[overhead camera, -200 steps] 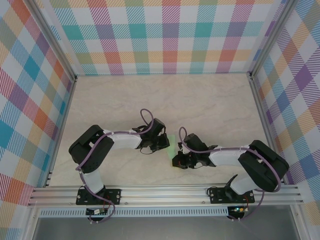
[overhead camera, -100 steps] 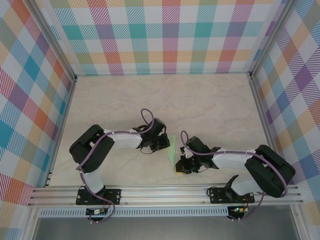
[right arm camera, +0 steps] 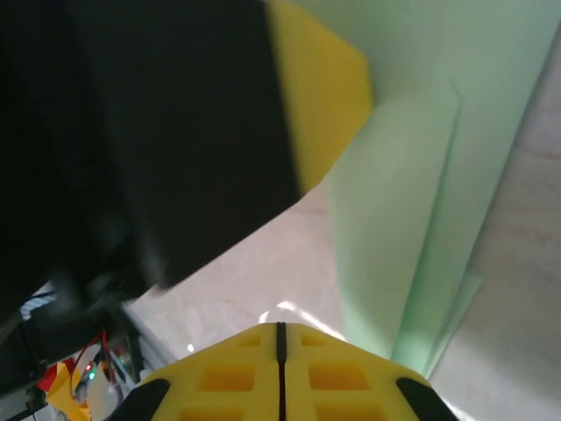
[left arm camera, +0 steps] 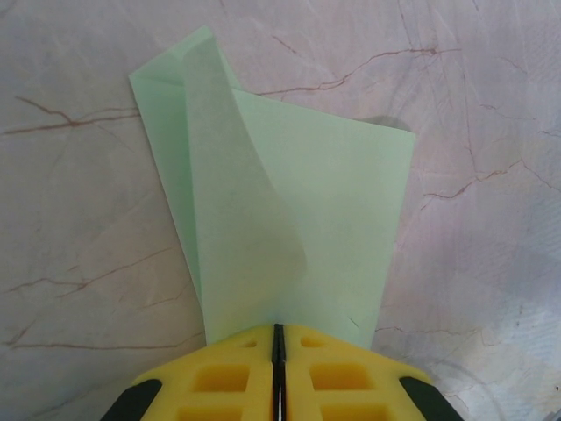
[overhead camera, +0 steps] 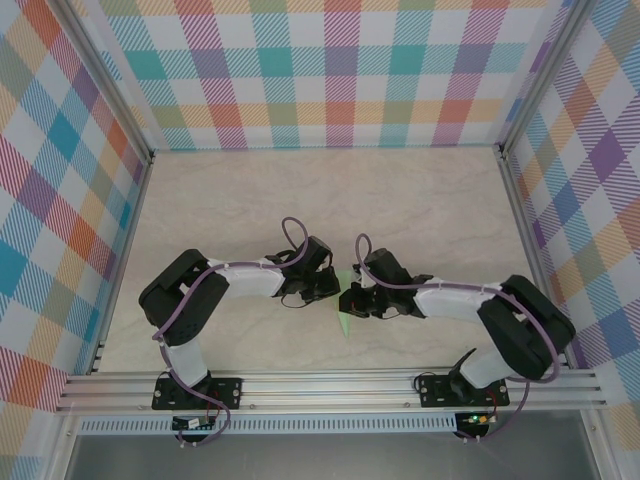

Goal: Fold a paper plane with a square sheet of paper (pick it up from the middle)
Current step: Fold the wing for the fifth time at the center of the table.

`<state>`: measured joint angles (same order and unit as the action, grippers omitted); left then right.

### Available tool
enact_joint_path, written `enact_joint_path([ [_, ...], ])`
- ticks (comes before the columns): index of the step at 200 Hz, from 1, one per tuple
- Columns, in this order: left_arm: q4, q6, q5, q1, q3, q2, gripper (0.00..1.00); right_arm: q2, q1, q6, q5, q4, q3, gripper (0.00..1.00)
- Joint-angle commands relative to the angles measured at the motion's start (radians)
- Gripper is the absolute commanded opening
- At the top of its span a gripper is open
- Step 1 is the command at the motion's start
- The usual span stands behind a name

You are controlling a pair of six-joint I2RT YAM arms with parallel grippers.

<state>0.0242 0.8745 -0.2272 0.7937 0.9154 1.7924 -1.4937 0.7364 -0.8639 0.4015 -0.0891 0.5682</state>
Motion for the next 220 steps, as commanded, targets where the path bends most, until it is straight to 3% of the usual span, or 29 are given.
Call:
enact_joint_path([
  [1,0.026,-0.01,0.001,0.012,0.017,0.021,0.12,-0.069,-0.006,0.007,-0.025,0.043,0.023,0.05],
  [69,0.086,-0.133,0.079,0.009,0.091,-0.101,0.24,-0.081,-0.008,0.035,-0.059,0.099,-0.073,0.0],
  [156,-0.031,-0.132,0.065,0.004,0.021,-0.021,0.19,-0.099,-0.008,0.052,-0.043,0.115,-0.056,0.01],
  [220,-0.084,-0.156,0.073,-0.052,0.019,0.068,0.18,-0.109,-0.008,0.077,-0.032,0.138,-0.075,0.0],
])
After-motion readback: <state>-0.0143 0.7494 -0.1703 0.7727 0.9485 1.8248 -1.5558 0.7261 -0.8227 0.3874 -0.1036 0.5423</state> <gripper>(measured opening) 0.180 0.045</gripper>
